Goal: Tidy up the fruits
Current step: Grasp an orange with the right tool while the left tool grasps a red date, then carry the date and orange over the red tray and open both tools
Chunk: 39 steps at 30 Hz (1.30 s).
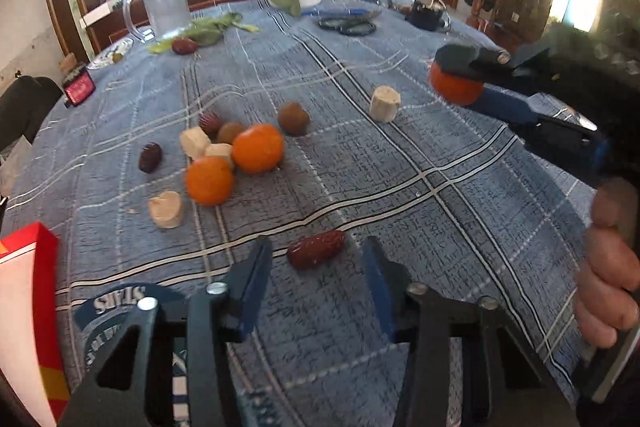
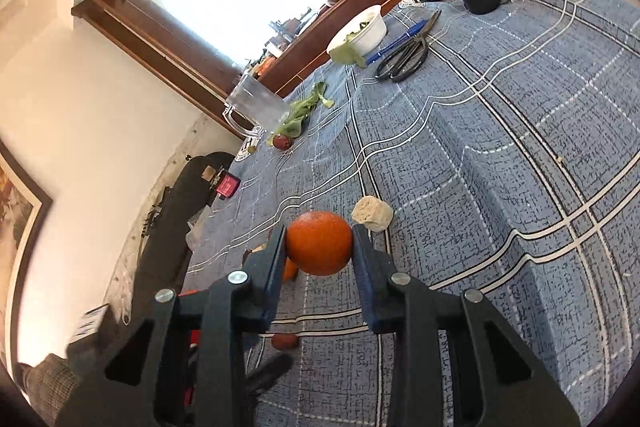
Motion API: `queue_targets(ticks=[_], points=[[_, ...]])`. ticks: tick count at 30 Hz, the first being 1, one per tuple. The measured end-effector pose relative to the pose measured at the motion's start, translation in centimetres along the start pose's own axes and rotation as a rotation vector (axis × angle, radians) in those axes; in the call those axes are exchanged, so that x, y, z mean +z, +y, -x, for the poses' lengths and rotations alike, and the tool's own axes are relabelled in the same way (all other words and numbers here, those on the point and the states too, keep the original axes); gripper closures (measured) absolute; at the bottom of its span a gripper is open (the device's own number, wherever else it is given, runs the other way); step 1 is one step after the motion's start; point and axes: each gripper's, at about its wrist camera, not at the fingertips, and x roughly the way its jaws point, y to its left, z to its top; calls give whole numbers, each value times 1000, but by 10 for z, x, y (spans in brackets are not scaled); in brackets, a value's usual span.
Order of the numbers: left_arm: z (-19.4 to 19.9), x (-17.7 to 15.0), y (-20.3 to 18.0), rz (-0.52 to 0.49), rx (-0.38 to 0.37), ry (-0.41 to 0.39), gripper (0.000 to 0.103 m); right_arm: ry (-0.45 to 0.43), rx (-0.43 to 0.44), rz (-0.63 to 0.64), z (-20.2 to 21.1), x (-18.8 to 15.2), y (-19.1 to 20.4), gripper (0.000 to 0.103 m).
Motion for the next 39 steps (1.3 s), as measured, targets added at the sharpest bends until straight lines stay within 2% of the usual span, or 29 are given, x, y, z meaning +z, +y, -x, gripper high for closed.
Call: queue_targets(ticks=[1, 9, 15, 19, 22, 24, 27, 29, 32, 37, 39], points=[[-4, -1, 0, 0, -7, 15, 71, -1, 3, -3, 1, 0, 0, 69], [0, -5, -9, -25, -25, -16, 73, 1, 17, 12, 3, -3, 1, 69], [45, -15, 3, 31, 4, -107, 73, -38, 21, 29, 8, -2, 1, 69], [100, -37, 27, 81, 91, -200, 73, -66, 17, 48, 13, -4, 2, 69], [144, -60, 56, 142, 188, -274, 73, -91, 3, 69, 17, -6, 3, 69], [171, -78, 81, 197, 288, -318, 73, -98, -24, 91, 17, -8, 5, 69], [201, -109, 119, 275, 420, -347, 73, -82, -69, 120, 12, -11, 9, 69], [210, -125, 142, 319, 479, -342, 73, -47, -88, 118, 6, -17, 13, 69], [217, -141, 179, 405, 516, -321, 73, -4, -55, 112, 0, -34, 35, 69], [222, -157, 204, 467, 546, -329, 73, 71, 81, 262, -18, -89, 130, 69], [223, -166, 209, 474, 560, -329, 73, 113, 166, 301, -27, -117, 168, 69]])
